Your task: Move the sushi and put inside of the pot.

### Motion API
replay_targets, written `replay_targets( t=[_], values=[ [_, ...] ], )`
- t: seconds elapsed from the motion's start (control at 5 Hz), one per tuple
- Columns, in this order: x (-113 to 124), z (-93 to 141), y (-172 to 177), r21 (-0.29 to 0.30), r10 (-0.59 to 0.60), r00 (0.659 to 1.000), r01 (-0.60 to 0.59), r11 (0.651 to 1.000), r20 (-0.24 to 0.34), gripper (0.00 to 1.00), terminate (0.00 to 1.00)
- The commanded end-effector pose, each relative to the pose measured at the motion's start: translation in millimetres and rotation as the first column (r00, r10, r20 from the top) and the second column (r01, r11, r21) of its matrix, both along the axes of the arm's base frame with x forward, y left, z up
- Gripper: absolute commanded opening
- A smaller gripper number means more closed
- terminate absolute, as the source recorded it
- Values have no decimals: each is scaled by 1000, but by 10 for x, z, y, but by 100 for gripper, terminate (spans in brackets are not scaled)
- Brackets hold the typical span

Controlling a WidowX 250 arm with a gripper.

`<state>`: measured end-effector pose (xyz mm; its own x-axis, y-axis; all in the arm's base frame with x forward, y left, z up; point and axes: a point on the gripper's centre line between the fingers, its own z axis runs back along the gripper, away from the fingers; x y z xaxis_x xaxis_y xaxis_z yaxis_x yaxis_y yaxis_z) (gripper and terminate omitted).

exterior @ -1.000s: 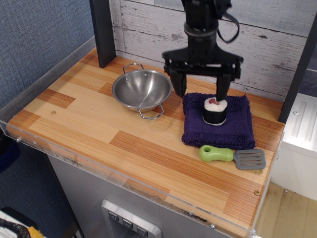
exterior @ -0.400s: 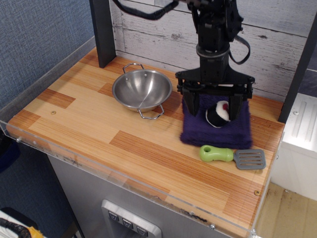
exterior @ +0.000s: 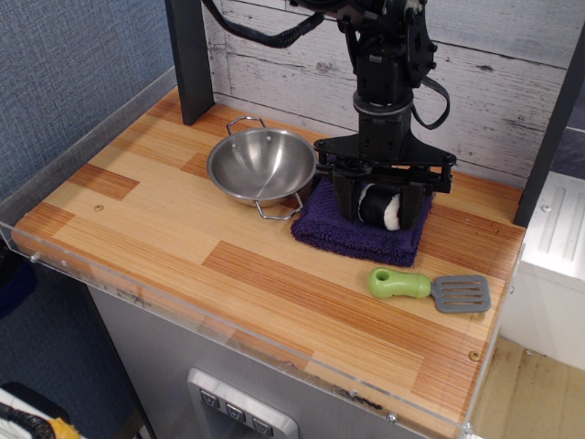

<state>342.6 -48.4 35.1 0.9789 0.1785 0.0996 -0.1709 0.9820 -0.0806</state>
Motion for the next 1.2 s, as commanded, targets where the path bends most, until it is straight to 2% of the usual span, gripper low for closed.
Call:
replay_targets(
  t=[0.0,0.2,0.4,0.6,0.8,1.0],
  values=[
    [33,112,30,-15,11,999,-10,1000,40,0,0],
    [15,187,54,-30,8,999,-6,1000,49,0,0],
    [37,428,127,-39,28,997,-25,999,75,0,0],
    [56,631,236,-22,61,995,-59,998,85,0,0],
    [53,802,450,-31,123,987,-121,992,100,0,0],
    [59,807,700,-22,177,979,-176,984,104,0,0]
  ],
)
